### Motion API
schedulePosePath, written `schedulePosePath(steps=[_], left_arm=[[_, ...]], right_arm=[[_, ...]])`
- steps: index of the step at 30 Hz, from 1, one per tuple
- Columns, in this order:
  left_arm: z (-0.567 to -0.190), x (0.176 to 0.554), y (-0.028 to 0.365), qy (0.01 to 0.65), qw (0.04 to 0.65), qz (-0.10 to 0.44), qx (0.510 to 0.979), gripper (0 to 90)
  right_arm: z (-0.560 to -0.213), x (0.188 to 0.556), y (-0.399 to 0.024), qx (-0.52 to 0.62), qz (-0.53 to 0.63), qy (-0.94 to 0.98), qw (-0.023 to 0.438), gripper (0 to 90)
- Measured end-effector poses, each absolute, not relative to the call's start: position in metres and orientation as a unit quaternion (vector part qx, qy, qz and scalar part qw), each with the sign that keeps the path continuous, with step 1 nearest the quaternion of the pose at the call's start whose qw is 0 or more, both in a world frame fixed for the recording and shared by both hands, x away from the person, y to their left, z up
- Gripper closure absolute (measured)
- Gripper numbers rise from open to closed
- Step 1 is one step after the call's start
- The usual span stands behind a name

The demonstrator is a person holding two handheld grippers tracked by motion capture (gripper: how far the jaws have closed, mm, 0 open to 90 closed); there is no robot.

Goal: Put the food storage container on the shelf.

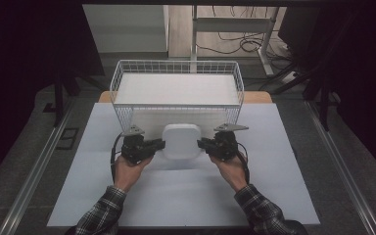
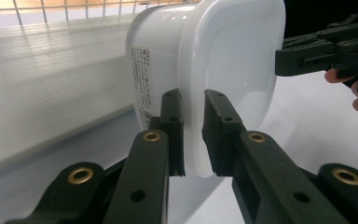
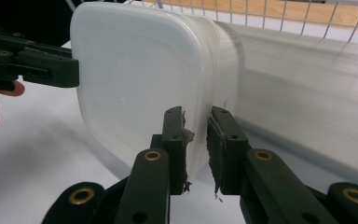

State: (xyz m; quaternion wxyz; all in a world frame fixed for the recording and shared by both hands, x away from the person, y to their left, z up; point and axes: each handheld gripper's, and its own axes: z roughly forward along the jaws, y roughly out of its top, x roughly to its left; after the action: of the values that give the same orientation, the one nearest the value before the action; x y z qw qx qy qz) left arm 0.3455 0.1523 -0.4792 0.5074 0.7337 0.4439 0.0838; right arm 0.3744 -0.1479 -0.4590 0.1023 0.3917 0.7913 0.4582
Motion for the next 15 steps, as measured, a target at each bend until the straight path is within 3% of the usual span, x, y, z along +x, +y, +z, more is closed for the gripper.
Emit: schedulePosePath(steps=[15], left_arm=[[-0.485, 0.373, 0.151, 0.457, 0.492, 0.081, 0.737, 78.9]], right_arm=[[-0.469, 0.405, -0.144, 0.408, 0.449, 0.789, 0.097, 76.4]])
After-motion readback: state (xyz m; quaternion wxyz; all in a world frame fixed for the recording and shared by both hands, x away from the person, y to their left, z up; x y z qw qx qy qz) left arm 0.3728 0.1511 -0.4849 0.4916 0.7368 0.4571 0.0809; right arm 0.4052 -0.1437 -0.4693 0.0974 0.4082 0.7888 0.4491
